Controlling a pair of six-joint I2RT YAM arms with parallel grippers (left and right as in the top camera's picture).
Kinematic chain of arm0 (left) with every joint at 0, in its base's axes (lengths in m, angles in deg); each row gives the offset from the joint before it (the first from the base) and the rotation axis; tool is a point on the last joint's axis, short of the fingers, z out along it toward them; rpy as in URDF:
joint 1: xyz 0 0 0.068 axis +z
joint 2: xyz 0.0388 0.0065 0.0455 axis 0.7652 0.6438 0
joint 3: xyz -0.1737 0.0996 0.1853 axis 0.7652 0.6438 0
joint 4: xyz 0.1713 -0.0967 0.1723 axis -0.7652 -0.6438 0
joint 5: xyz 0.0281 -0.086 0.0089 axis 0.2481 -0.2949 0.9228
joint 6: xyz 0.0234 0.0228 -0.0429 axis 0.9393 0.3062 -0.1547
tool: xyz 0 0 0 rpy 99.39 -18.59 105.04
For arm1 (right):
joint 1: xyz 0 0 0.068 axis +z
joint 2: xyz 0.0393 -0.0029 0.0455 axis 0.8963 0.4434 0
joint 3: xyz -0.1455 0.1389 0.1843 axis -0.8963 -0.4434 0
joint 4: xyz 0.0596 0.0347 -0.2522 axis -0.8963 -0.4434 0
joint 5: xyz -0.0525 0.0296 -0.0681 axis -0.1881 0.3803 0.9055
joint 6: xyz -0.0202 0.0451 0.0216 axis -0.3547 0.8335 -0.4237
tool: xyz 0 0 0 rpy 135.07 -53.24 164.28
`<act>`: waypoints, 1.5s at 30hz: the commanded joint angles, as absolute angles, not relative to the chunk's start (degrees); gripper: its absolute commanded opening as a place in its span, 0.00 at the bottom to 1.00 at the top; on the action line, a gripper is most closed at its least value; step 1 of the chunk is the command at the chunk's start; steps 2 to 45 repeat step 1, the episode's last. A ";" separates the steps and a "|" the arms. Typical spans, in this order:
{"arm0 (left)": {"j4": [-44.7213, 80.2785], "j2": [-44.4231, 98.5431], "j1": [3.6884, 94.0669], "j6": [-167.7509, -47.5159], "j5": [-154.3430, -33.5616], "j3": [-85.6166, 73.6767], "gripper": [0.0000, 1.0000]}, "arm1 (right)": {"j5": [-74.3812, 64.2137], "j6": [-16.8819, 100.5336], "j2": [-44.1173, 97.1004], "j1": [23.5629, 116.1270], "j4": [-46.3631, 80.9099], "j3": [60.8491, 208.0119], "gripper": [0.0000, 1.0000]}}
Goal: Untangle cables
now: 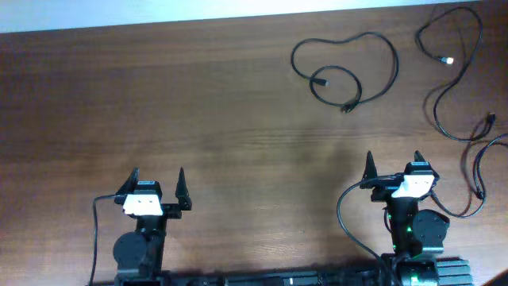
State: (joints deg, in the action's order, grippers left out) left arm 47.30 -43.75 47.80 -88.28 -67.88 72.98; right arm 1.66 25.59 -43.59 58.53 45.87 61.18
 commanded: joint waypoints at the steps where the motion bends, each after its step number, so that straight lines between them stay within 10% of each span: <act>1: 47.38 -44.29 47.62 -87.38 -68.51 73.39 0.99 | 2.16 25.56 -44.03 58.80 45.57 60.87 0.99; 45: 47.38 -44.29 47.62 -87.38 -68.51 73.39 0.99 | 2.16 25.56 -44.03 58.80 45.57 60.87 0.99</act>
